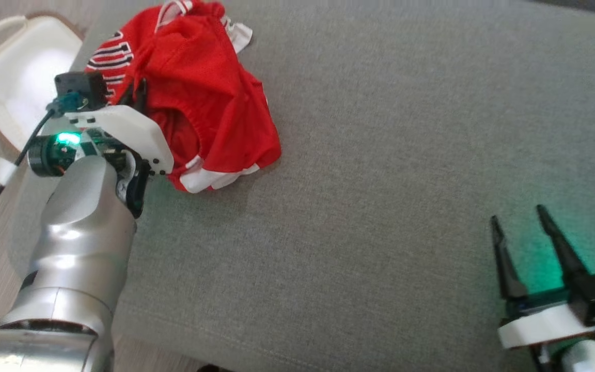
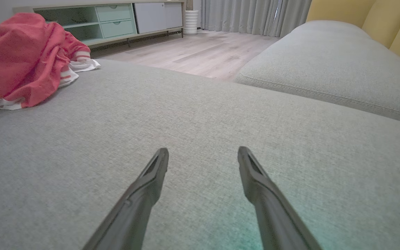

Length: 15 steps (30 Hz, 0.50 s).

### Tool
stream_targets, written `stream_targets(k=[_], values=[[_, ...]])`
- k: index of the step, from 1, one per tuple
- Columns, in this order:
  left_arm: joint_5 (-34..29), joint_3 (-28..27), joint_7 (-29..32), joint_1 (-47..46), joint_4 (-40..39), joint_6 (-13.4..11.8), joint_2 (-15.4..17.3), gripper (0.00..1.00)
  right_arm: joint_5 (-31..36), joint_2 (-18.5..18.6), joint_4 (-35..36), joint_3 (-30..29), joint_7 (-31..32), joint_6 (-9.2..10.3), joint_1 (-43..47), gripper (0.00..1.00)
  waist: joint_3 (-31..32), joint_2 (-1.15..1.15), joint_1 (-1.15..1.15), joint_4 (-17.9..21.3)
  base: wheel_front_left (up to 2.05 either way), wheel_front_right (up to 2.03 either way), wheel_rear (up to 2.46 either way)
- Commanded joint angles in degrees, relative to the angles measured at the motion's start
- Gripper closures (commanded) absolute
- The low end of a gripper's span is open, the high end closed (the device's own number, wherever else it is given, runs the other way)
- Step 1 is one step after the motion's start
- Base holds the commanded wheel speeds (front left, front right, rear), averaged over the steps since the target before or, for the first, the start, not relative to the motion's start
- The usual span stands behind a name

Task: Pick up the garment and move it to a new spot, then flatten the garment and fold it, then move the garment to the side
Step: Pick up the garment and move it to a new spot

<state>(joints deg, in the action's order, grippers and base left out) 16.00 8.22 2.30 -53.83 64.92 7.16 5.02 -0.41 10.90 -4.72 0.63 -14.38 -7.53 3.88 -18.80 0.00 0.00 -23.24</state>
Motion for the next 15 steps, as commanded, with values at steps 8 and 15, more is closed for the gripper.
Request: stream_targets(k=[8, 15], values=[[3.23, 7.77, -5.74, -1.84, -7.36, 0.31, 4.52, 1.00, -0.63, -4.95, -1.70, 5.08, -0.62, 0.04, 0.03, 0.00, 12.66, 0.00, 0.00, 5.37, 0.00, 0.00, 0.00], [7.50, 15.31, -6.76, 0.76, -17.95, 0.32, 8.08, 1.00, -1.90, -7.59, -4.15, 7.94, -0.62, 0.04, 1.74, 0.00, 21.55, 0.00, 0.00, 13.68, 0.00, 0.00, 0.00]])
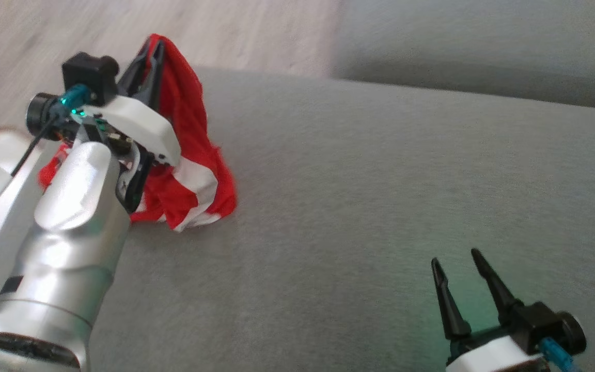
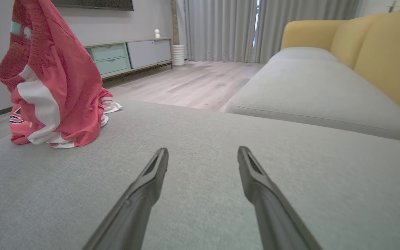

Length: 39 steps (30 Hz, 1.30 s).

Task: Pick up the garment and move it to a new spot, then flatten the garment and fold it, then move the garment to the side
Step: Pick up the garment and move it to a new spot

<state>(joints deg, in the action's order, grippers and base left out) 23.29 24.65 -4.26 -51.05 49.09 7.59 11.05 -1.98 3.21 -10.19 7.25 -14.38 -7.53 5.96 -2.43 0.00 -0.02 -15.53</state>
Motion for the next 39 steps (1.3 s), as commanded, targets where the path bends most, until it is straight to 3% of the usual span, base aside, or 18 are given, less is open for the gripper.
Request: stream_targets(k=[1, 9, 16, 21, 28, 38, 39], values=[[0.62, -0.41, 0.05, -1.96, -3.92, -0.11, 2.47, 1.00, -0.43, -0.03, 1.29, 1.52, -0.62, 0.04, -0.20, 0.00, 5.73, 0.00, 0.02, 7.28, 0.00, 0.00, 0.00], [2.68, 1.27, 4.12, -2.66, -15.93, -0.28, 2.64, 1.00, -2.12, -0.31, 1.41, 2.88, -0.62, 0.04, -0.55, 0.00, 8.77, 0.00, 0.02, 19.14, 0.00, 0.00, 0.00], [5.45, 0.84, 6.38, -4.48, -21.82, -1.83, -1.48, 1.00, -3.52, -0.32, 1.82, 3.14, -0.62, 0.04, -1.50, 0.00, 8.25, 0.00, 0.02, 29.32, 0.00, 0.00, 0.00], [9.55, 0.34, 7.96, -4.43, -19.61, -3.04, -5.66, 1.00, -4.87, -0.33, 2.11, 3.45, -0.62, 0.04, -2.22, 0.00, 6.47, 0.00, 0.02, 35.15, 0.00, 0.00, 0.00], [10.95, 1.55, 7.69, 1.09, -13.57, -3.62, -6.46, 1.00, -6.48, -0.33, 2.23, 3.80, -0.62, 0.04, -2.90, 0.00, 3.76, 0.00, 0.02, 37.69, 0.00, 0.00, 0.00], [13.86, 0.50, -0.83, 11.76, -1.02, -2.01, -5.59, 1.00, -6.65, -0.33, 1.78, 4.12, -0.62, 0.04, -3.68, 0.00, -0.25, 0.00, 0.02, 35.70, 0.00, 0.00, 0.00], [14.56, 0.18, -2.08, 12.13, -0.23, -1.59, -5.72, 0.66, -6.52, -0.33, 1.78, 4.02, -0.62, 0.04, -3.81, 0.00, -0.60, 0.00, 0.02, 35.18, 0.00, 0.00, 0.00]])
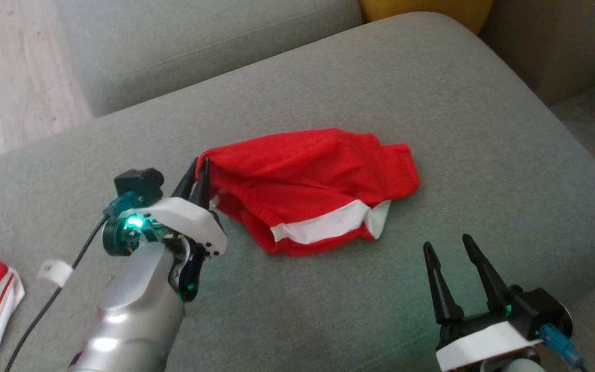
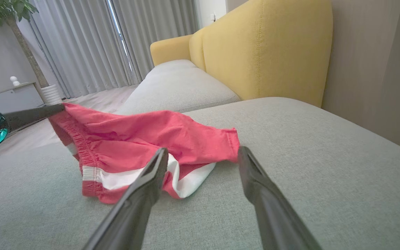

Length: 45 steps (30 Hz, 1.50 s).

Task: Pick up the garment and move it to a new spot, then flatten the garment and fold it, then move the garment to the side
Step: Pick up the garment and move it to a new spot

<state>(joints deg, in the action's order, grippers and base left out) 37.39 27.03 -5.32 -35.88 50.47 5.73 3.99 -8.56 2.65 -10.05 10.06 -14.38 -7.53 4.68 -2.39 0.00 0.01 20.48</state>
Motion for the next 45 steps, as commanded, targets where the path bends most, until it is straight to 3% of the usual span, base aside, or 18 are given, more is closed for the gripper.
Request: stream_targets(k=[1, 2, 6, 9, 13, 17, 22, 27, 30, 35, 45], values=[[0.86, -2.20, -2.18, -2.91, -0.98, 0.63, 1.22, 0.14, 0.23, 0.23, 1.58, 1.08, -0.62, 0.04, -2.63, 0.00, -0.94, 0.00, -0.01, -1.41, 0.00, 0.00, 0.00], [1.11, -2.09, -3.46, -2.91, -0.46, 0.90, 1.09, 0.00, 0.29, 0.23, 1.50, 0.93, -0.62, 0.04, -2.69, 0.00, -1.15, 0.00, -0.01, -2.09, 0.00, 0.00, 0.00], [-1.16, -0.33, -7.82, -3.56, 1.34, 0.97, 0.87, 0.00, 0.37, 0.23, 0.83, 0.40, -0.62, 0.04, -2.96, 0.00, -1.31, 0.00, -0.01, -5.26, 0.00, 0.00, 0.00], [-4.57, -0.14, -9.50, -2.76, 0.31, -2.68, 0.57, 0.00, -0.09, 0.23, 0.64, -0.37, -0.62, 0.04, -3.31, 0.00, -0.45, 0.00, -0.01, -7.91, 0.00, 0.00, 0.00], [-12.43, -1.53, -9.64, 3.67, -10.58, -8.22, 0.38, 0.00, -1.39, 0.23, 0.53, -2.13, -0.62, 0.04, -3.12, 0.00, 1.36, 0.00, -0.01, -11.65, 0.00, 0.00, 0.00], [-17.83, -4.12, -9.66, 13.58, -21.15, -11.49, -0.11, 0.00, -2.00, 0.23, -0.68, -4.31, -0.62, 0.04, -2.33, 0.00, 3.45, 0.00, -0.01, -15.49, 0.00, 0.00, 0.00], [-19.63, -8.87, -9.66, 25.92, -33.46, -14.12, -0.90, 0.00, -1.61, 0.23, -1.69, -6.73, -0.62, 0.04, -1.11, 0.00, 6.21, 0.00, -0.01, -18.82, 0.00, 0.00, 0.00], [-19.59, -9.82, -9.67, 36.32, -44.52, -16.71, -1.08, 0.00, -1.89, 0.23, -0.81, -9.66, -0.62, 0.04, 1.18, 0.00, 8.10, 0.00, -0.01, -21.78, 0.00, 0.00, 0.00], [-20.11, -9.07, -9.67, 39.10, -47.69, -16.92, -1.09, 0.00, -1.72, 0.23, -0.13, -10.06, -0.62, 0.04, 2.19, 0.00, 8.62, 0.00, -0.01, -22.70, 0.00, 0.00, 0.00], [-22.35, -8.18, -9.67, 43.92, -51.28, -14.58, -1.10, 0.00, -1.65, 0.23, 1.56, -9.79, -0.62, 0.04, 4.91, 0.00, 10.02, 0.00, -0.01, -24.34, 0.00, 0.00, 0.00], [-29.36, -11.04, -9.67, 48.83, -51.41, -11.07, -1.10, 0.00, -0.17, 0.23, 3.60, -7.27, -0.62, 0.04, 9.76, 0.00, 12.65, 0.00, -0.01, -24.95, 0.00, 0.00, 0.00]])
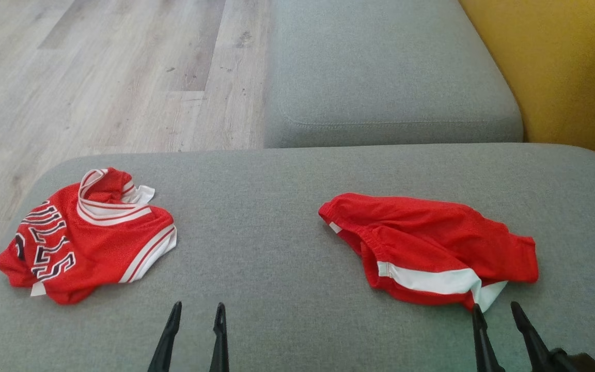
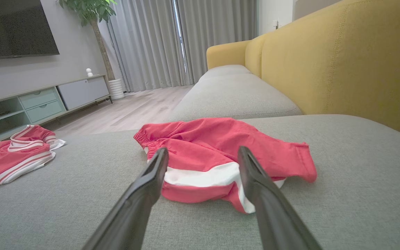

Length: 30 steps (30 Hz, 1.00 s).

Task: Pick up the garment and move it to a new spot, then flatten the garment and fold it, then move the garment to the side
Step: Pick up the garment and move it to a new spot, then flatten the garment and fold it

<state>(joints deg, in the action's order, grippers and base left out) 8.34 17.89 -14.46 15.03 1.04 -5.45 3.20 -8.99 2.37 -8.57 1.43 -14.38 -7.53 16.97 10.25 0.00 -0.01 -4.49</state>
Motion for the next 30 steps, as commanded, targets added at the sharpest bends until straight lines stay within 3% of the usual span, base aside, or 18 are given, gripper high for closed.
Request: stream_targets(k=[1, 30], values=[[-0.59, -2.23, -0.53, -1.73, -1.85, 0.23, -0.31, 0.00, 0.20, 0.51, 2.24, 1.48, -0.62, 0.04, -2.37, 0.00, 0.14, 0.00, 0.01, 0.01, 0.00, 0.00, 0.00], [0.39, -1.02, -0.53, -1.17, 0.89, -1.35, -0.32, 0.00, 2.00, 0.51, 1.99, 2.55, -0.62, 0.04, -2.30, 0.00, 0.96, 0.00, 0.01, 0.38, 0.00, 0.00, 0.00]])
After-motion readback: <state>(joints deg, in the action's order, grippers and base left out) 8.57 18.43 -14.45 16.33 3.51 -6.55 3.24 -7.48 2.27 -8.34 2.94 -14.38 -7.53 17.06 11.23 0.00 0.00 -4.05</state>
